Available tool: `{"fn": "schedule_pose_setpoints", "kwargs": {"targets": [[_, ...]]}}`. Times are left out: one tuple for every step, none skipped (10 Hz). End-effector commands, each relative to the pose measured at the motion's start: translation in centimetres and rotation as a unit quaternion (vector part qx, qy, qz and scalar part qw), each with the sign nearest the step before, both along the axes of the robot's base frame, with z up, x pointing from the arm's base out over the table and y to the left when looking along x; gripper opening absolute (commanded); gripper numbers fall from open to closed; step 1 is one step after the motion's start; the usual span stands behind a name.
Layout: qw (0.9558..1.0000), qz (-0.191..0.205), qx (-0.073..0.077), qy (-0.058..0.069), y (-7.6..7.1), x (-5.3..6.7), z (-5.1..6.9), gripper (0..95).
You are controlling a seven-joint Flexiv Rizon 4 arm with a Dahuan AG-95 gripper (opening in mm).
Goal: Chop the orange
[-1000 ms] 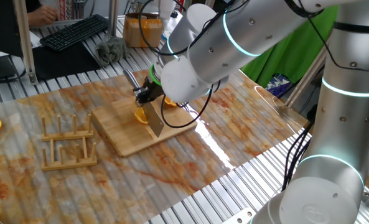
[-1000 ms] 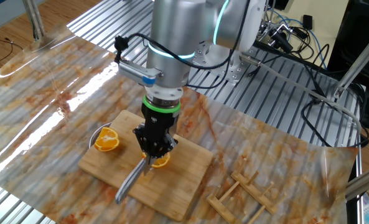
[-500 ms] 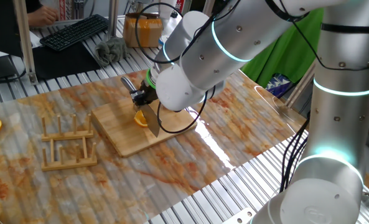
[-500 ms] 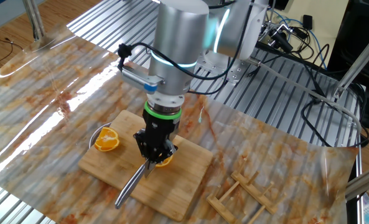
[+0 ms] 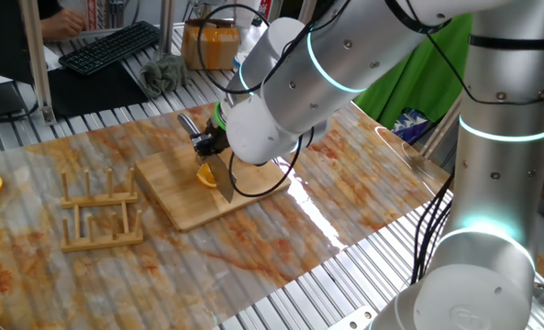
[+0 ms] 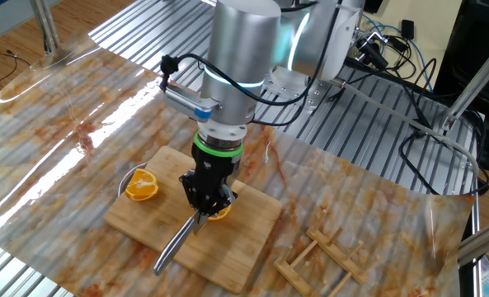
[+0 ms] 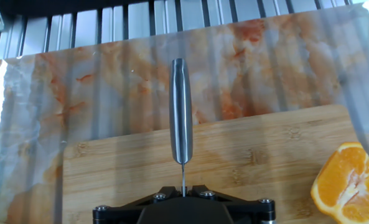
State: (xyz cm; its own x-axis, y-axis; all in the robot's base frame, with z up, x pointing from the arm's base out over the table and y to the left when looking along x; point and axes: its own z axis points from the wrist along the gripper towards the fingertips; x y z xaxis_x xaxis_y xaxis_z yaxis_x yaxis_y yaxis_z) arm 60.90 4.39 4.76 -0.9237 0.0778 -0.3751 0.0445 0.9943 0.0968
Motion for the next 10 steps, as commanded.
{"fn": "schedule_pose_setpoints", "kwargs": {"targets": [[1.0000,0.001,0.006,-0.002,0.14,-0.11,0.18,0.0],[1.0000,0.003,0.006,0.007,0.15,-0.11,0.17,0.0],[0.9999,0.004,0.006,0.014,0.16,-0.10,0.14,0.0],[0.9999,0.004,0.006,0.015,0.16,-0.10,0.14,0.0],[0.9998,0.004,0.007,0.017,0.16,-0.10,0.14,0.0],[0.9998,0.005,0.007,0.018,0.19,-0.10,0.13,0.0],[0.9997,0.005,0.006,0.021,0.25,-0.04,0.01,0.0],[0.9996,0.005,0.004,0.027,0.33,0.03,-0.15,0.0],[0.9995,0.005,0.004,0.032,0.31,-0.01,-0.07,0.0],[0.9994,0.004,0.004,0.035,0.36,-0.04,0.02,0.0]]}}
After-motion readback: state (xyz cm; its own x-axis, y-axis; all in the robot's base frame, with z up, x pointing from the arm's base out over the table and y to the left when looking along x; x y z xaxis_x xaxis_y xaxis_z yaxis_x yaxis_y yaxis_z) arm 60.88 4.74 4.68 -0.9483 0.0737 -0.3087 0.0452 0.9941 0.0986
